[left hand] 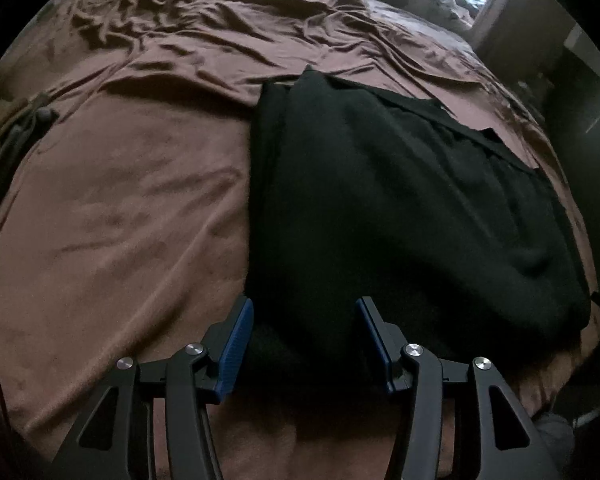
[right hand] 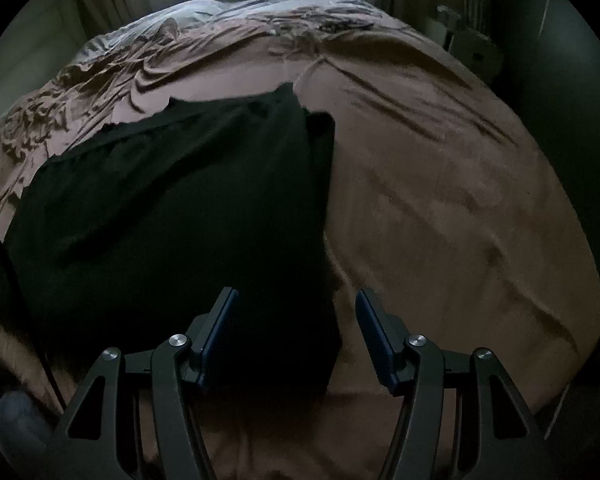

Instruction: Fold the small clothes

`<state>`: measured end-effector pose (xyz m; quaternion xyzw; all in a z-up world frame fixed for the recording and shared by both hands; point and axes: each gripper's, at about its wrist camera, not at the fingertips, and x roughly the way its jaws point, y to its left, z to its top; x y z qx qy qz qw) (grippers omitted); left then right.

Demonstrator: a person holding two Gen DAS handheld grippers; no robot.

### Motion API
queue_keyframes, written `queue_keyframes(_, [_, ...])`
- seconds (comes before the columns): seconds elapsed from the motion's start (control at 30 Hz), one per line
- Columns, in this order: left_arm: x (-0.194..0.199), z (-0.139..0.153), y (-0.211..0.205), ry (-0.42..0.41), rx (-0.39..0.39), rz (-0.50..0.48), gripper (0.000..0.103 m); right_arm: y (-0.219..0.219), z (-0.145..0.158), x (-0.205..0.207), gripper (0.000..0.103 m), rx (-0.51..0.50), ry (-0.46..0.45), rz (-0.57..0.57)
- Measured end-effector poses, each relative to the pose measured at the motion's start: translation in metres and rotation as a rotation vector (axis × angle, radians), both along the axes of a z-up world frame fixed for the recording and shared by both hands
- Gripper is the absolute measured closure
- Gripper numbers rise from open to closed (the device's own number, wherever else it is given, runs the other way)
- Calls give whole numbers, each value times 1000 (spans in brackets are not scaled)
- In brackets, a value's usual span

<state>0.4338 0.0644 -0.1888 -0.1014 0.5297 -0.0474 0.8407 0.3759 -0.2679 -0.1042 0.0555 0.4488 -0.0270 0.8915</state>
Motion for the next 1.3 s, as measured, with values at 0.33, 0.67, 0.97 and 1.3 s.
queue_keyframes(0.33, [-8,-19,17,25,-22,65,51,-17,-37,-2,44,43,62,-25])
queue_keyframes(0.67, [-33,4,44,-2,-167,168,50,-35,-33,-23,44,132,34,-108])
queue_keyframes(0.97, [-47,-4,50,23,-471,242,48,-71,-50,-52,42,617,-34,-114])
queue_keyframes(1.3, [-52,-30,60,47,-559,344,48,-90,-79,-47,42,768,-40,-155])
